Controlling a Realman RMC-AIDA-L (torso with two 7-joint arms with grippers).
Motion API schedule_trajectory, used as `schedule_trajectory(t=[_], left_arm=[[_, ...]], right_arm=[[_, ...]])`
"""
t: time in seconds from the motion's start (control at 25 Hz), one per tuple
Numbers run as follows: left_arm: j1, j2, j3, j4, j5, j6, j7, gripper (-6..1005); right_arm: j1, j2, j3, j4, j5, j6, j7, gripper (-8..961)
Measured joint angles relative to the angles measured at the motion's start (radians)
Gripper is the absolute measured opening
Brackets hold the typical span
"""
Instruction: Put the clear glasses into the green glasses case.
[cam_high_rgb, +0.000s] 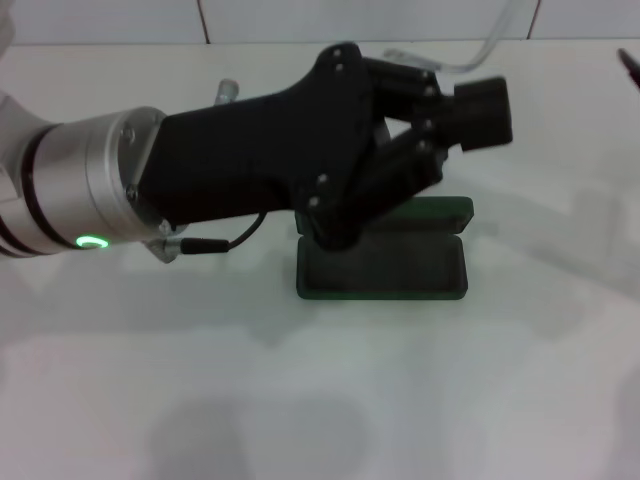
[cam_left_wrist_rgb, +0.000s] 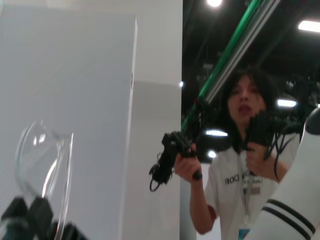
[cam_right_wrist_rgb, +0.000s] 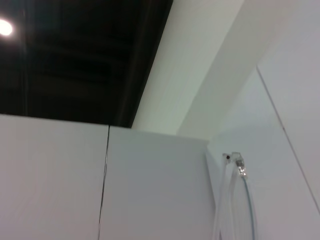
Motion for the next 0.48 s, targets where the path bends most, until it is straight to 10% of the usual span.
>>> schedule_trajectory(t=[0.48], left_arm=[[-0.005, 0.000, -0.007, -0.062, -0.084, 0.006, 0.036, 41]], right_arm=[[0.009, 0.000, -0.039, 0.036, -0.008, 0.023, -0.042, 114]])
